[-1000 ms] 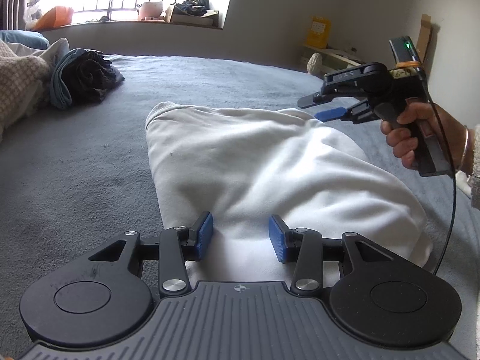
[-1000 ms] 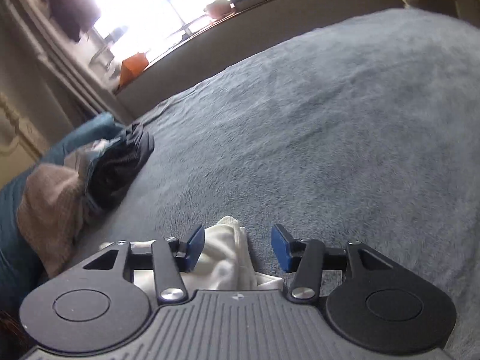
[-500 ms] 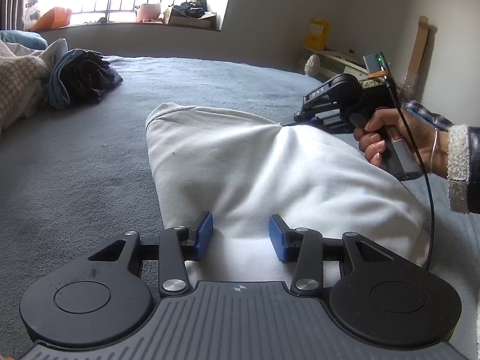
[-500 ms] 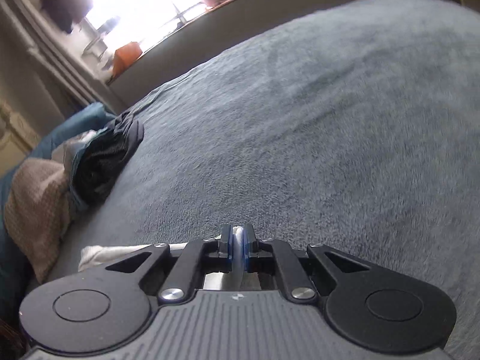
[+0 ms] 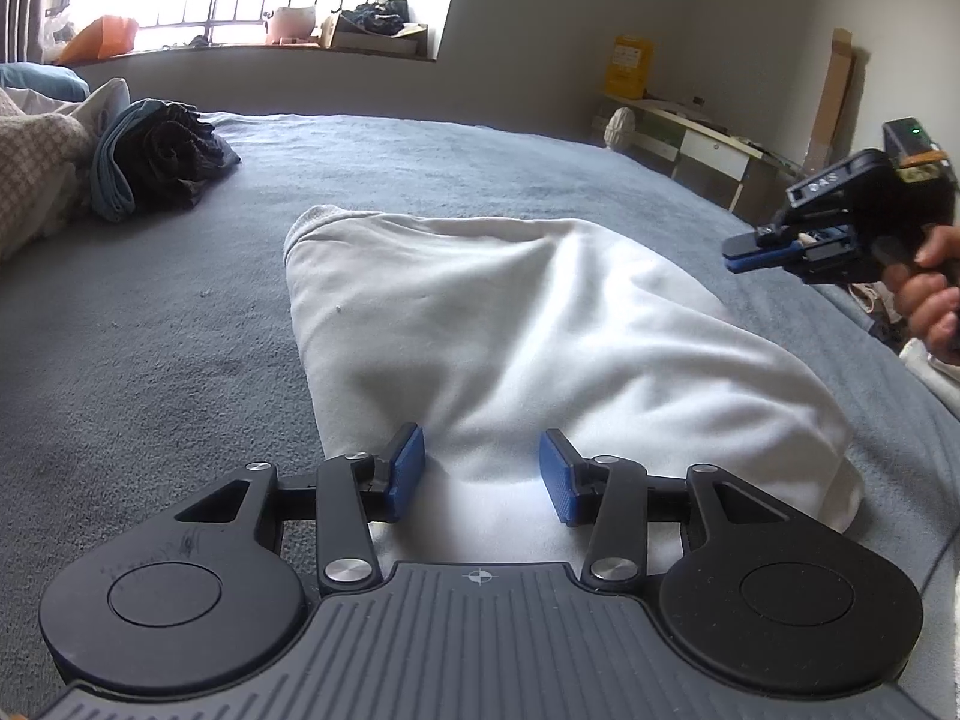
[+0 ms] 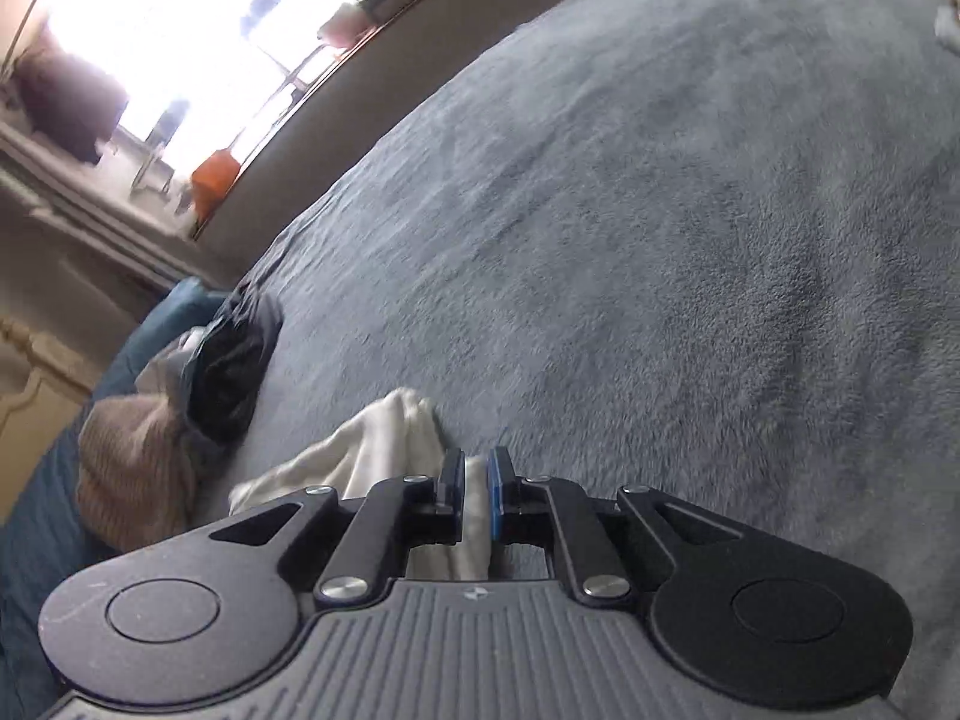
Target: Fold clothes
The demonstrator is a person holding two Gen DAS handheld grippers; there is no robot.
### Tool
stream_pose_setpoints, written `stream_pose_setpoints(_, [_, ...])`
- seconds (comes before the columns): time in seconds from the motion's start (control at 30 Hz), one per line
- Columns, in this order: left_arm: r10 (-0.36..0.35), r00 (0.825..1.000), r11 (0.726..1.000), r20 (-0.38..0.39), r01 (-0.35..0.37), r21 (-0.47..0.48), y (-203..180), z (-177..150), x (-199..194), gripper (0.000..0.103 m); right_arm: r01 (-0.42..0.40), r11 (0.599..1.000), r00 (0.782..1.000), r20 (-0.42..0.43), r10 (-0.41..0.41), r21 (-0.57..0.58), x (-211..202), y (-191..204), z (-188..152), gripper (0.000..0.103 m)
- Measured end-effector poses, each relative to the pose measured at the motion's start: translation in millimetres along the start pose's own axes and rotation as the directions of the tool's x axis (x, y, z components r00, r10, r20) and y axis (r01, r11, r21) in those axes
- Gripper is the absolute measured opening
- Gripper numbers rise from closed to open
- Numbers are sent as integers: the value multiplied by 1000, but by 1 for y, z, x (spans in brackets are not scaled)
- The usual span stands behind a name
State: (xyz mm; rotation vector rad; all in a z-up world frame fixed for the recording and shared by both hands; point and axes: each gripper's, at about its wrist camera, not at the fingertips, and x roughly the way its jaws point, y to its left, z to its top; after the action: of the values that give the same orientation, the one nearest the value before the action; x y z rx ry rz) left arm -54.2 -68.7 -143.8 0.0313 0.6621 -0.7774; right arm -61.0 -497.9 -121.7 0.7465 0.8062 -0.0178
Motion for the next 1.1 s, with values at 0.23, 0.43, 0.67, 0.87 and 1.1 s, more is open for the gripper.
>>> stream_pose_setpoints(0.23, [33, 999, 999, -13, -33, -16, -4, 4, -8, 44, 13, 975, 996, -82, -31, -220, -1, 42, -38, 44])
stream_pose_setpoints(0.43, [59, 998, 998, -7, -59, 5, -5, 0, -20, 49, 67, 896, 994, -44, -96, -439, 9, 75, -68, 5])
stream_pose_setpoints(0.67, [54, 998, 999, -7, -54, 6, 1, -2, -17, 53, 50, 985, 999, 17, -48, -162, -3, 32, -62, 1])
stream_pose_setpoints(0.87, [50, 999, 999, -4, -50, 6, 4, -3, -16, 55, -78, 995, 993, 89, 72, 69, -17, -7, -59, 2])
stream_pose_setpoints(1.1, [57, 998, 998, -3, -57, -1, 4, -2, -14, 57, 47, 977, 995, -72, -63, -207, -3, 17, -74, 3])
